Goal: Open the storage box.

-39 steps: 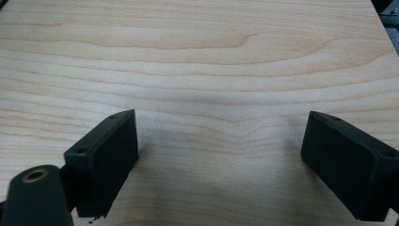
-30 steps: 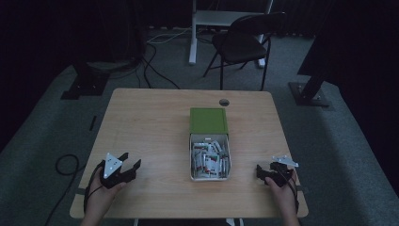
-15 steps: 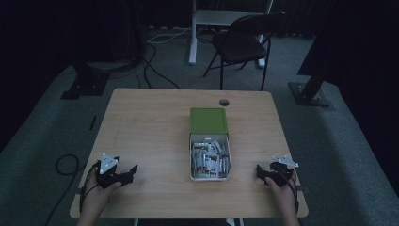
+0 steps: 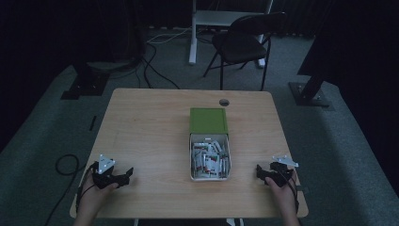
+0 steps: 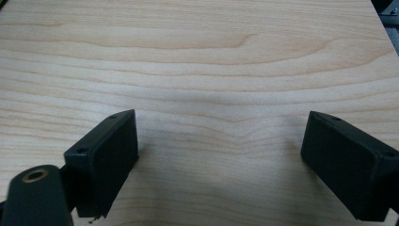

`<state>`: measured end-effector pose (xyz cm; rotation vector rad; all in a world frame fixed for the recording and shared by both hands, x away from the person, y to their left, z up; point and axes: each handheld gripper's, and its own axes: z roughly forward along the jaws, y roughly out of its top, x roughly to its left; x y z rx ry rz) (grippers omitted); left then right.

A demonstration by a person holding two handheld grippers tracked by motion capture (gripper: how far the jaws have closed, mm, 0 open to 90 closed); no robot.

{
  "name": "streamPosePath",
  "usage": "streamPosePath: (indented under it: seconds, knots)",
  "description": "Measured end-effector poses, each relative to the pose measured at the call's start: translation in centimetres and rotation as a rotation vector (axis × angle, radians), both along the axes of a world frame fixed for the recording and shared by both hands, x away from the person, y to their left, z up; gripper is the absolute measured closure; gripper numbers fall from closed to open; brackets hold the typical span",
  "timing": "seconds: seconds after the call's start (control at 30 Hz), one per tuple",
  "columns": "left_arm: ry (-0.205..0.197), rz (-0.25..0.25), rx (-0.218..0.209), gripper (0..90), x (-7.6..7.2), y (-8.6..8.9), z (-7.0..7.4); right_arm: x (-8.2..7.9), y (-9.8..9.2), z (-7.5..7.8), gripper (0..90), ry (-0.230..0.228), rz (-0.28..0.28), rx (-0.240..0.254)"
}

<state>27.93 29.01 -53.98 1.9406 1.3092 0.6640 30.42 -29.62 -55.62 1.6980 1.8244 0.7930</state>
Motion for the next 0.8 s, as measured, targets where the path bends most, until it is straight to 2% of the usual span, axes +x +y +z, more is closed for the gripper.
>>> streamPosePath:
  seconds: [0.1, 0.23, 0.47, 0.6, 0.7, 0.8]
  knots:
    - [0.033, 0.023, 0.008, 10.1, 0.01, 0.09, -0.44, 0.00, 0.00, 0.00, 11.2, 0.000, 0.000, 0.000]
    - [0.058, 0.055, 0.017, 10.1, 0.12, 0.34, -0.92, 0.00, 0.00, 0.00, 11.2, 0.000, 0.000, 0.000]
    - [0.073, 0.088, 0.022, 10.1, 0.31, 0.53, -0.98, 0.00, 0.00, 0.00, 11.2, 0.000, 0.000, 0.000]
    - [0.096, 0.085, 0.031, 10.2, 0.52, 0.43, -1.07, 0.00, 0.00, 0.00, 11.2, 0.000, 0.000, 0.000]
    - [0.113, 0.082, 0.018, 10.2, 0.68, 0.55, -1.10, 0.00, 0.00, 0.00, 11.2, 0.000, 0.000, 0.000]
    - [0.112, 0.082, 0.016, 10.2, 0.74, 0.51, -1.11, 0.01, -0.01, 0.01, 11.2, 0.001, 0.001, 0.000]
